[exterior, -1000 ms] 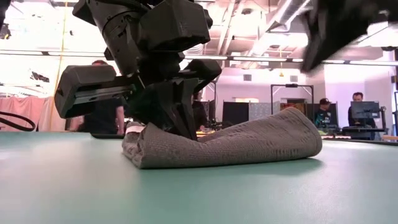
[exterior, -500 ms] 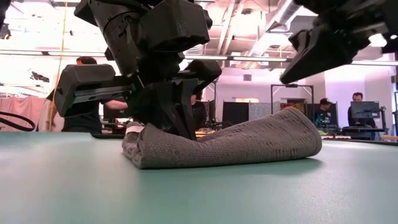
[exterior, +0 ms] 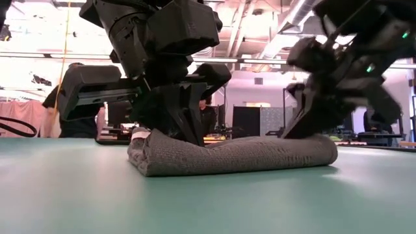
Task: Roll towel into tight, uniform cylinder
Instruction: Roll the gray towel
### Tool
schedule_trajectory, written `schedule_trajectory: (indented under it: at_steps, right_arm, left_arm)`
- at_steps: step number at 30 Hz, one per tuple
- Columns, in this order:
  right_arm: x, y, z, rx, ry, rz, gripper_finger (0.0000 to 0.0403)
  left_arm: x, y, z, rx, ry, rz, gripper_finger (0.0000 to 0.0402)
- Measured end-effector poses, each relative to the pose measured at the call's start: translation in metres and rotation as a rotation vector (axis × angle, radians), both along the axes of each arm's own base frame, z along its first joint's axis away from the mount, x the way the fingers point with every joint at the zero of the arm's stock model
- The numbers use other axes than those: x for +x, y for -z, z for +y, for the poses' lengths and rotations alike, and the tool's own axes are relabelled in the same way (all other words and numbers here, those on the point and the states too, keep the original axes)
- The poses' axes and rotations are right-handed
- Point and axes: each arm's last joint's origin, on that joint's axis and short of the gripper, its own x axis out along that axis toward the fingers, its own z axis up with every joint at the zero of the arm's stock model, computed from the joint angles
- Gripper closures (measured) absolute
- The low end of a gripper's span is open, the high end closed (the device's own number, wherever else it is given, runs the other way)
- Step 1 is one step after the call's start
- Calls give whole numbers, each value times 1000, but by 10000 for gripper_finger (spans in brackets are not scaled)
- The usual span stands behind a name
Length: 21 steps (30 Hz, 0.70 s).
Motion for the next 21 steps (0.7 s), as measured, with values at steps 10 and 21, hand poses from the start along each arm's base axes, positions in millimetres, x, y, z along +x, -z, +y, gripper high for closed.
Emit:
schedule_trajectory:
  at_steps: [10, 21]
  right_arm:
    - [17, 41, 9, 237, 66, 14, 386]
    - [9, 55, 60, 547, 157, -92, 386]
  left_arm:
    - [-15, -8, -2, -53, -18, 122, 401]
    - [-29, -20, -1, 70, 11, 157, 401]
